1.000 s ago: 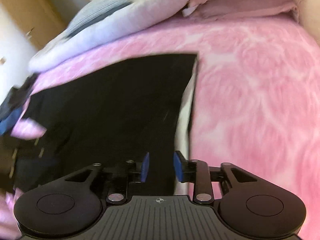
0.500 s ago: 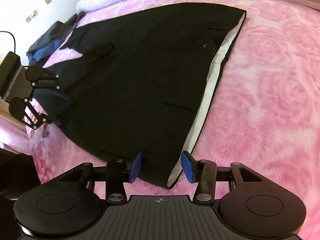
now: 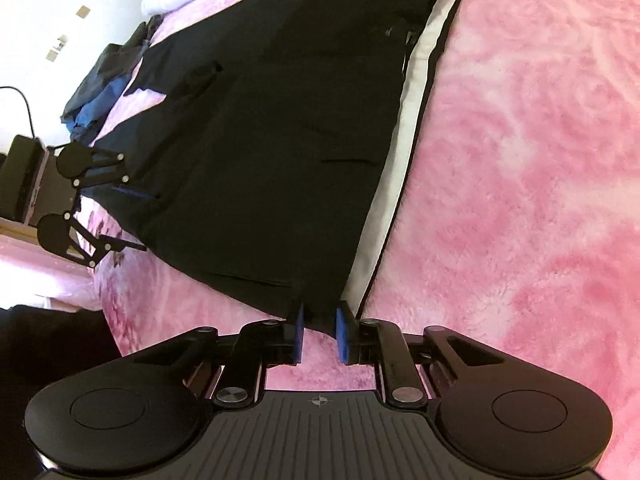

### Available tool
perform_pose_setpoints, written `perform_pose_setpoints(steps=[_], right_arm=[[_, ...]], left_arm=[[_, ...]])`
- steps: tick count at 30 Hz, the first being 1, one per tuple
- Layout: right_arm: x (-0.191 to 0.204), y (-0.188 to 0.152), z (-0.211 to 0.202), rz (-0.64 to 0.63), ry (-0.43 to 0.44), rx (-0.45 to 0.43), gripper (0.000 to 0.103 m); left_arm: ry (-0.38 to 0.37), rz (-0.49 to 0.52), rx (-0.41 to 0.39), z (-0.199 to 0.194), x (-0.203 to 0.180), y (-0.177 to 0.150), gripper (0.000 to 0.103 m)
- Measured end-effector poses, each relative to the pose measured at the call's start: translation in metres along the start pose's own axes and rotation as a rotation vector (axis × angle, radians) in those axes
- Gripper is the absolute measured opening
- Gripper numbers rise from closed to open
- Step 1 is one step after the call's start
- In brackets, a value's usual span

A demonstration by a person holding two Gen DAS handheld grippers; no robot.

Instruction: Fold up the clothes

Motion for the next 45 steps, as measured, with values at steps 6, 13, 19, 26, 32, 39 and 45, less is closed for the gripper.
perform_pose_setpoints(steps=[6, 13, 19, 26, 32, 39, 45], right_arm=[[0.042, 0.016, -0.018, -0.128, -0.194, 0.027, 0.054], [0.13, 0.057, -0.033, -0.12, -0.373, 0.044, 0.067], [0.23, 0.09, -0.035, -0.223, -0.456, 0.065, 0.068], [0.338, 0.127, -0.037, -0.308, -0.57, 0.044, 0.068], [0.397, 0.147, -0.046, -0.306, -0.633, 0.03, 0.068], [0.428, 0.153, -0.05, -0.361, -0.664, 0.066, 0.068], [0.423, 0.133, -0.071, -0.354, -0.681, 0.081, 0.068]], left_arm=[[0.129, -0.256, 0.027, -0.056, 0.03, -0.049, 0.052], [0.287, -0.587, 0.051, -0.136, 0.062, -0.126, 0.067], [0.398, -0.831, 0.051, -0.219, 0.075, -0.243, 0.081], [0.508, -1.018, -0.008, -0.302, 0.085, -0.346, 0.083], [0.57, -1.041, -0.1, -0.366, 0.098, -0.384, 0.083], [0.585, -1.001, -0.206, -0.393, 0.092, -0.363, 0.083], [0.572, -0.973, -0.234, -0.389, 0.084, -0.329, 0.083]])
Point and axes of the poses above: each gripper's, at about its wrist camera, not at the fingertips, and z roughly the way its jaws point, x to its left, y to its top, the point moved 9 cm from there along z, roughly the way its jaws point, and after that the axes turned 12 degrees about -z, right-handed, at the moved point
